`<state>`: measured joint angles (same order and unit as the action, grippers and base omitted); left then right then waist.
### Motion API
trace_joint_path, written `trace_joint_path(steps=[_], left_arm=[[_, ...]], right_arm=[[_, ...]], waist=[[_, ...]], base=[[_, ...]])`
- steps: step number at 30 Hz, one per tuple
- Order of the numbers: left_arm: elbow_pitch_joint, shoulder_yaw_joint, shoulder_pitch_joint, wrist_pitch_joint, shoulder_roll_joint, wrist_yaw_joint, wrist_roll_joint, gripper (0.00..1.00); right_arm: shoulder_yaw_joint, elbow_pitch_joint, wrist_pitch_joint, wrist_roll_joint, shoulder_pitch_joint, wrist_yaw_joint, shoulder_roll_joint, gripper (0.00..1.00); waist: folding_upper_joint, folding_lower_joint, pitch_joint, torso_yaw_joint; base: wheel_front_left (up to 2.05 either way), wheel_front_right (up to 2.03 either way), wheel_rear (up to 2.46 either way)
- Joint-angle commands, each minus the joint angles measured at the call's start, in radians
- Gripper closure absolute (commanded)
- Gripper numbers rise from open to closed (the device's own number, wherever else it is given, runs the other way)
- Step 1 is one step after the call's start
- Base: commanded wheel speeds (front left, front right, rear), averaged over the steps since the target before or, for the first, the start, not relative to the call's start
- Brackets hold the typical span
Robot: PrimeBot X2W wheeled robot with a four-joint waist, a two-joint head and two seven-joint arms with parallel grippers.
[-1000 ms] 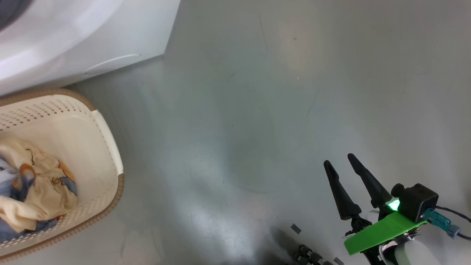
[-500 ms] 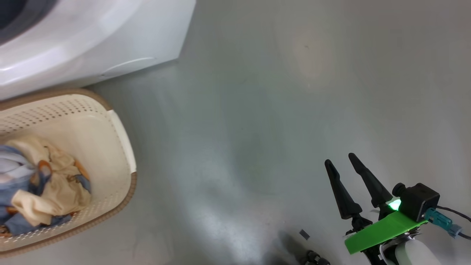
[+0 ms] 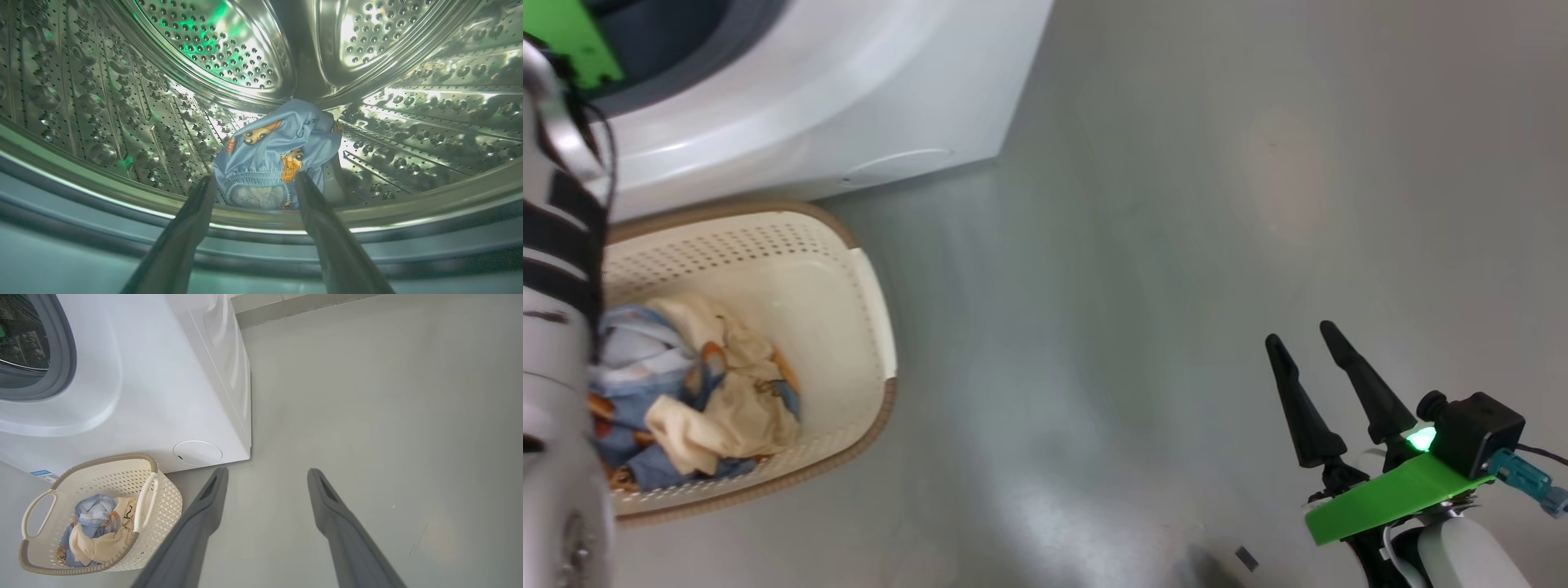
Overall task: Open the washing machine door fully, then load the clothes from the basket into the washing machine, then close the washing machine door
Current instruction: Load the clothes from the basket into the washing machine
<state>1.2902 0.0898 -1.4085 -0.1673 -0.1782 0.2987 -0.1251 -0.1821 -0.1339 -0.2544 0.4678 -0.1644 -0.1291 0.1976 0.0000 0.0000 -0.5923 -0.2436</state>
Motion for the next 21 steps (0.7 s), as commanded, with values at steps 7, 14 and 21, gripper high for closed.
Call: trace_joint_path(steps=[7, 14, 21], left_arm=[[-0.055, -0.012, 0.091, -0.071, 0.025, -0.047, -0.04, 0.0], [-0.176, -0.017, 0.234, -0.093, 0.063, -0.071, -0.066, 0.0], [-0.415, -0.016, 0.484, -0.094, 0.09, -0.068, -0.07, 0.0]], right_arm=[[0.011, 0.033, -0.007, -0.031, 0.02, -0.002, 0.026, 0.0], [0.026, 0.043, -0.007, -0.051, 0.029, -0.002, 0.031, 0.0], [0.038, 0.043, -0.007, -0.069, 0.055, -0.002, 0.033, 0.0]], waist=[[0.0, 0.0, 0.07, 0.099], [0.0, 0.0, 0.114, 0.149], [0.0, 0.0, 0.182, 0.17]], base=[[0.0, 0.0, 0.0], [0.0, 0.0, 0.0], [0.0, 0.0, 0.0]])
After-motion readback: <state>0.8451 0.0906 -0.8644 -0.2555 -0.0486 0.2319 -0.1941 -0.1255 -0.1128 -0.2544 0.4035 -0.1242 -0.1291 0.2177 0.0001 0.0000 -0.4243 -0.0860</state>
